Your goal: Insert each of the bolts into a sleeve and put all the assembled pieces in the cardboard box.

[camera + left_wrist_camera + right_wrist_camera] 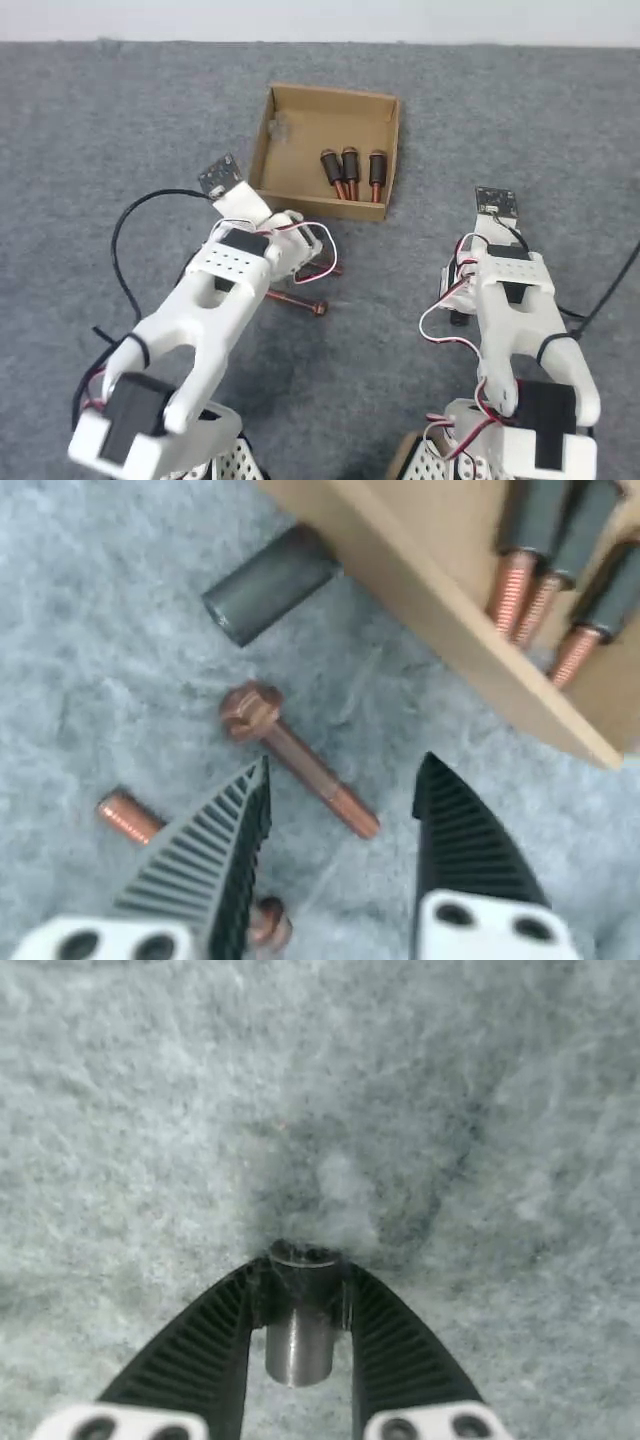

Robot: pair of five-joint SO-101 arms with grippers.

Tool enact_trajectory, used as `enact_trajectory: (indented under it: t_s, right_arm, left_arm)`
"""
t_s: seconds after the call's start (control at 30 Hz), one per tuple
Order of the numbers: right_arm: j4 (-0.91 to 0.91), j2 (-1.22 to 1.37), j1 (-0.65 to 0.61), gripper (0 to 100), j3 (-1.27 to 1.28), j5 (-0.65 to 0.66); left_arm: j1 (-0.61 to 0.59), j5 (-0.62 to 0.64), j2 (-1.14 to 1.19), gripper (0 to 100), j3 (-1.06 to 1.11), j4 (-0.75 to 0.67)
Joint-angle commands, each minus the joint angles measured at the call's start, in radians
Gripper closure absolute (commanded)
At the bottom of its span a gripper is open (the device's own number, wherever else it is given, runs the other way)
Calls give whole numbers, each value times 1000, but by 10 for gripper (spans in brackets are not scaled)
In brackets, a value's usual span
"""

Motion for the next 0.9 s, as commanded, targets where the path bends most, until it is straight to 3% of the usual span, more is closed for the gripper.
enact_trajectory:
  t_s: [0.0, 0.13, 0.37, 0.87]
  right_arm:
    - [-7, 27, 1, 992, -21, 17]
    - [-7, 27, 1, 992, -21, 17]
    - [-7, 27, 1, 992, -21, 17]
    - [-5, 27, 1, 992, -21, 17]
  left_arm:
    - [-11, 11, 68, 867, -58, -41]
    - [-11, 11, 144, 936, -101, -41]
    - [-43, 14, 178, 890, -131, -46]
    - [-78, 40, 186, 891, -143, -41]
